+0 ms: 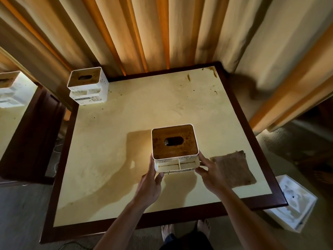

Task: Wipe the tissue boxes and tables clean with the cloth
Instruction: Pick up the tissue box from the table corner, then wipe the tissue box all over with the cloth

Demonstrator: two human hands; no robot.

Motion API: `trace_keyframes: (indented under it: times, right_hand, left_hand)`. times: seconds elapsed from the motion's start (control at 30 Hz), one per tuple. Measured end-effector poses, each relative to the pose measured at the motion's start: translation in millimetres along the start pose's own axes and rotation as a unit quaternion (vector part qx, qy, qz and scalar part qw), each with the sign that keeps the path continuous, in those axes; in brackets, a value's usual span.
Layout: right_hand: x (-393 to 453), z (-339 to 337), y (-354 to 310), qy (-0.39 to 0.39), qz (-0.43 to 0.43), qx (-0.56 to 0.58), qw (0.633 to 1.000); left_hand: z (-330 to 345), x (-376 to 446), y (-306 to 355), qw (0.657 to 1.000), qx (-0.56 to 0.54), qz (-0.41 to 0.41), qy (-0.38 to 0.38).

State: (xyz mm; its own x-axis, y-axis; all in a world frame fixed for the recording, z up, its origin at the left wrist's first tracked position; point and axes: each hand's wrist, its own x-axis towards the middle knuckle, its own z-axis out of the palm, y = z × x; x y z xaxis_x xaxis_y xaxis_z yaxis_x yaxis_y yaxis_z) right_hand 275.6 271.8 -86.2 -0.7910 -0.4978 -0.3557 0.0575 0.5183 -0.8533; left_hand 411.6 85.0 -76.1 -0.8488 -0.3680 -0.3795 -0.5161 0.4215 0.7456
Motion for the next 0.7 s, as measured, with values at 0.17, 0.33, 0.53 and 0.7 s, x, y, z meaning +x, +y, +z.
trace_keyframes:
  times: [0.17,0.33,0.53,0.7]
  right_hand:
    - [-8.8,-4.2,1.6,-0.011,0.015,-0.019,1.0]
    - [-32.1,-18.7,27.2,0.056,0.013,-0.101,0.993]
    - [-46.3,-87.2,47.5,0.103,-0.039,-0.275,0.955]
    - [-30.3,-120.8,62.3,-0.06,-0.154,-0.421,0.892]
  left_hand:
    - [-17.3,5.3,-10.2,0.987,-0.141,-0.08,0.008]
    - [-61.3,29.0,26.9,0.997,0.0,-0.034,0.074]
    - [-67.4,77.9,109.5,0.983,0.167,0.051,-0.056]
    - [-55.9,112.7,123.0,0.921,0.348,0.059,-0.166]
